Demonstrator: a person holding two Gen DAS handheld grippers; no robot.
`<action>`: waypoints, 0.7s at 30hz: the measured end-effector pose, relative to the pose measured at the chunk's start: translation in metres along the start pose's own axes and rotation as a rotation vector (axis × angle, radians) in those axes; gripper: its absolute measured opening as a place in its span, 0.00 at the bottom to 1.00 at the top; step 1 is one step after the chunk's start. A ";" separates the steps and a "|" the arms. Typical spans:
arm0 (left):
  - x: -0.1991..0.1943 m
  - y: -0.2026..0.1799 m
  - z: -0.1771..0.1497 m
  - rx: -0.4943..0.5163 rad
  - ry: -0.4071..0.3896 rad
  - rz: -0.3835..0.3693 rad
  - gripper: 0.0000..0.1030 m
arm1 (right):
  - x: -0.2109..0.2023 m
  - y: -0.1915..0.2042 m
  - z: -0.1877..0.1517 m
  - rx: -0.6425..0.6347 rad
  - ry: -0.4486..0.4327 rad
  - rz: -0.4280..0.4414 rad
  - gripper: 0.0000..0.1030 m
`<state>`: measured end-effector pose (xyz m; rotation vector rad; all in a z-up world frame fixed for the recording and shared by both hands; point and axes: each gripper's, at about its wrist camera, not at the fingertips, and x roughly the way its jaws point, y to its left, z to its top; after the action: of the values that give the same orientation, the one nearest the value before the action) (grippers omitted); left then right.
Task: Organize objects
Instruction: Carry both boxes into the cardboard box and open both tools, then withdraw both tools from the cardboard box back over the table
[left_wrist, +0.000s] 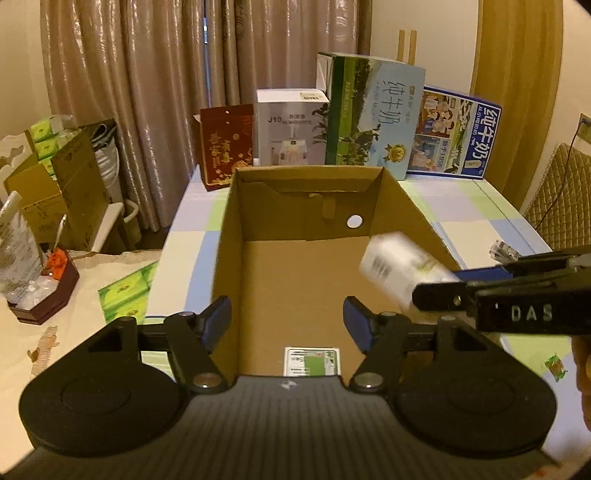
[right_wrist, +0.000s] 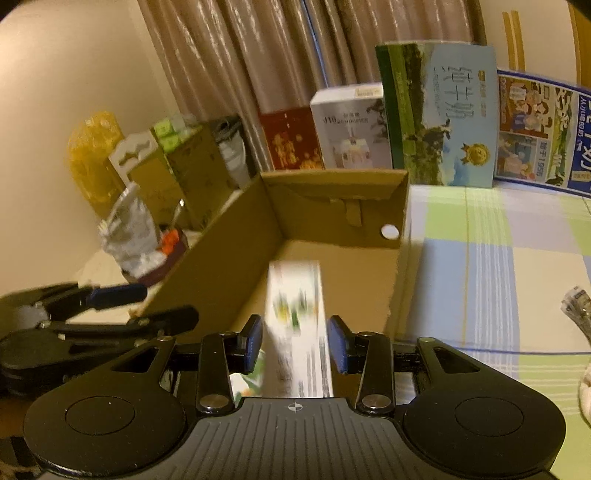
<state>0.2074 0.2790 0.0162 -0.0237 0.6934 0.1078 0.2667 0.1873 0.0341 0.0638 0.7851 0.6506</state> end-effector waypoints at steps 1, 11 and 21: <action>-0.002 0.001 0.000 -0.003 -0.003 0.002 0.60 | -0.003 0.000 0.001 0.008 -0.012 0.006 0.58; -0.046 -0.012 -0.006 -0.042 -0.046 -0.003 0.66 | -0.080 -0.009 -0.007 0.001 -0.111 -0.020 0.64; -0.101 -0.062 -0.020 -0.078 -0.098 -0.065 0.81 | -0.170 -0.025 -0.050 -0.047 -0.161 -0.094 0.81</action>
<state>0.1245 0.2067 0.0646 -0.1155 0.5902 0.0730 0.1572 0.0618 0.0998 0.0361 0.6143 0.5673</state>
